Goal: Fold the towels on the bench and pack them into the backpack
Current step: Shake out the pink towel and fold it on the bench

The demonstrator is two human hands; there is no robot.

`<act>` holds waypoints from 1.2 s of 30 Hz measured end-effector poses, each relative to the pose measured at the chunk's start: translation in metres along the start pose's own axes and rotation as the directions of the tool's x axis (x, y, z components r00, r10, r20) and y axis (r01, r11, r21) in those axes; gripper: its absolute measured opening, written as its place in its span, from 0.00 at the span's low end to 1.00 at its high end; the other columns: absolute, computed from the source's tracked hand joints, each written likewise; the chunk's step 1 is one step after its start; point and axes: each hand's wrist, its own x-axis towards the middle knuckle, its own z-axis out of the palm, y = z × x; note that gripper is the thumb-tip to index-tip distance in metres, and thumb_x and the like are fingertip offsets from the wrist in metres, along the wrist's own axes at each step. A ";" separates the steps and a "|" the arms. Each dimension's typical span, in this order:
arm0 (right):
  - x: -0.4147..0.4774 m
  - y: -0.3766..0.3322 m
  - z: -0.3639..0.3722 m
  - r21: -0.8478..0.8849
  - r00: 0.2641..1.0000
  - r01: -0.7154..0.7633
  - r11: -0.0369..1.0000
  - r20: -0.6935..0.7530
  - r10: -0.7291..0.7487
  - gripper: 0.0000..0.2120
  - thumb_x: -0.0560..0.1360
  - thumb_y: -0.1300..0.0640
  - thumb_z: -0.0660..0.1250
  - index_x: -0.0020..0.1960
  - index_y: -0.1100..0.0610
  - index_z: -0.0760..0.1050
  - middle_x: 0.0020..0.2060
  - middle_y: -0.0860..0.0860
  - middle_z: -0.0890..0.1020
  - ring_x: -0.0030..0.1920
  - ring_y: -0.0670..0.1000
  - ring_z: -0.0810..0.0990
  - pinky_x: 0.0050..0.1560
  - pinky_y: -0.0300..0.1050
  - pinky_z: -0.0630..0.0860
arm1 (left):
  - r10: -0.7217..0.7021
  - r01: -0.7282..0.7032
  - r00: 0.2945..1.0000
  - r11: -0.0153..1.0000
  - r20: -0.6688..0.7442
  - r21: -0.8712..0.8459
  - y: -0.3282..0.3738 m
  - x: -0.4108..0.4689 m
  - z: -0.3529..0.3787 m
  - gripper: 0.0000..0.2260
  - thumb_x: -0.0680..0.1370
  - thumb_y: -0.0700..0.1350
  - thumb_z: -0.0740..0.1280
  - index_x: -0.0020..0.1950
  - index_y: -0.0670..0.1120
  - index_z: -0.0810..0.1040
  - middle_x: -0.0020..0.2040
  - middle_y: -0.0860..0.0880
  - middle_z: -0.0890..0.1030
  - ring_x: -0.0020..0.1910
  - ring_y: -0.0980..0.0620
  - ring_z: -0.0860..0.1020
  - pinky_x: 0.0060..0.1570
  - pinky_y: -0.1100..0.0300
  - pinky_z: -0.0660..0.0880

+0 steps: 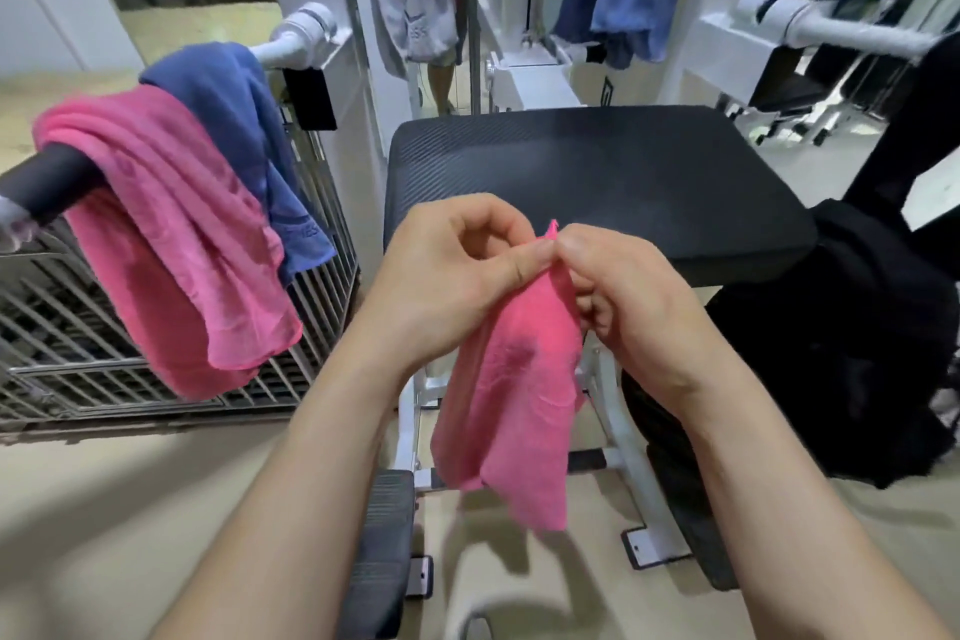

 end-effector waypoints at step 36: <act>0.178 0.018 -0.141 -0.802 0.811 -0.390 0.453 -0.532 -0.243 0.11 0.80 0.52 0.59 0.53 0.59 0.72 0.52 0.63 0.79 0.54 0.64 0.76 0.46 0.50 0.67 | -0.075 0.272 0.931 0.795 -0.357 0.543 -0.079 0.171 -0.062 0.08 0.71 0.50 0.73 0.42 0.47 0.78 0.43 0.47 0.82 0.45 0.45 0.80 0.44 0.55 0.74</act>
